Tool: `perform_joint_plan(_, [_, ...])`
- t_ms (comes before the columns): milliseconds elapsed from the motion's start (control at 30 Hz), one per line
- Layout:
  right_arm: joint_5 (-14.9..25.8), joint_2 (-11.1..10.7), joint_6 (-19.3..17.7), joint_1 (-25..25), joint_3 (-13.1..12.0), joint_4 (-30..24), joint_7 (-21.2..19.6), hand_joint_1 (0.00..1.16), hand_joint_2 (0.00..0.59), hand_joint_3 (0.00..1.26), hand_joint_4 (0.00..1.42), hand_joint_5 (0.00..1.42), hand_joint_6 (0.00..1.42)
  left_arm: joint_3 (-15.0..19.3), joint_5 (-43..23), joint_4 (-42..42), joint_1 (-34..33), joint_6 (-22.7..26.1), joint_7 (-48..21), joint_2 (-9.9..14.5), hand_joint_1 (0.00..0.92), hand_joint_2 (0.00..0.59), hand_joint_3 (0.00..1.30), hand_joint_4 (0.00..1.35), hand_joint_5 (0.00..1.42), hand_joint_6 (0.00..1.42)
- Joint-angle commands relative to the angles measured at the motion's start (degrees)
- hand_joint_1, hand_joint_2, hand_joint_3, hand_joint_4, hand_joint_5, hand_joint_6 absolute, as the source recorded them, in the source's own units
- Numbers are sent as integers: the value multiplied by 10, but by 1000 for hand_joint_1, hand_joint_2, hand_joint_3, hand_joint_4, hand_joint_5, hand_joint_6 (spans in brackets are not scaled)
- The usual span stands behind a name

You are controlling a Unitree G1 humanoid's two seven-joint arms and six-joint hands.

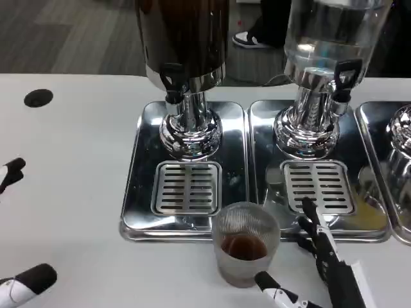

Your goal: Grasp the cup under the faucet to collect the drink, then remove the cup.

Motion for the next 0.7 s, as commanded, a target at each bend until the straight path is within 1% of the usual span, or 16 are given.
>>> perform_joint_plan(33, [24,-17,-11,24,-21,-35,14,834,192,12,0,39,127,-8,1,9,-7,5,-2,-7,0,6,0,0,0,0])
perform_joint_plan(100, [41,-28,-11,32,-36,-49,22,826,198,20,0,39,126,-10,2,13,-9,3,-1,-8,0,6,0,0,0,0])
perform_joint_plan(133, [50,-36,-10,35,-46,-55,27,811,210,31,0,38,126,-10,3,14,-10,2,-1,-8,0,6,0,0,0,0])
perform_joint_plan(233, [76,-64,-2,41,-83,-72,43,775,246,59,0,28,106,-11,6,18,-9,-5,1,-12,0,6,0,0,0,0])
perform_joint_plan(267, [82,-70,1,42,-92,-75,48,767,267,73,0,27,95,-11,8,20,-8,-8,2,-14,0,6,0,0,0,0])
perform_joint_plan(300, [89,-78,3,42,-102,-77,54,755,302,91,0,21,79,-11,15,25,-6,-15,6,-17,0,6,0,0,0,0])
perform_joint_plan(333, [100,-90,7,41,-116,-78,62,744,333,102,14,18,70,-10,19,29,-5,-20,8,-19,0,6,0,0,0,0])
perform_joint_plan(367, [111,-101,11,40,-128,-77,71,719,377,115,21,15,66,-10,26,34,-5,-26,12,-22,0,6,0,0,0,0])
perform_joint_plan(400, [121,-110,14,39,-139,-76,78,709,402,126,35,15,56,-9,35,39,-4,-34,16,-24,0,6,0,0,0,0])
perform_joint_plan(467, [129,-118,18,39,-152,-75,89,702,455,175,82,36,57,-6,56,49,-3,-50,27,-28,0,6,0,0,0,0])
perform_joint_plan(533, [121,-121,18,42,-166,-75,89,690,486,213,135,72,62,-4,70,57,-1,-62,37,-30,0,7,0,0,0,0])
perform_joint_plan(567, [107,-123,18,45,-174,-78,84,687,501,230,154,88,73,-3,77,63,0,-68,43,-31,0,7,0,0,0,0])
perform_joint_plan(667, [47,-126,21,57,-193,-95,60,677,540,292,221,144,95,4,95,82,7,-90,64,-37,0,8,0,0,0,0])
perform_joint_plan(700, [15,-129,26,63,-199,-110,50,673,553,306,238,156,97,6,101,87,10,-96,71,-38,0,8,0,0,0,0])
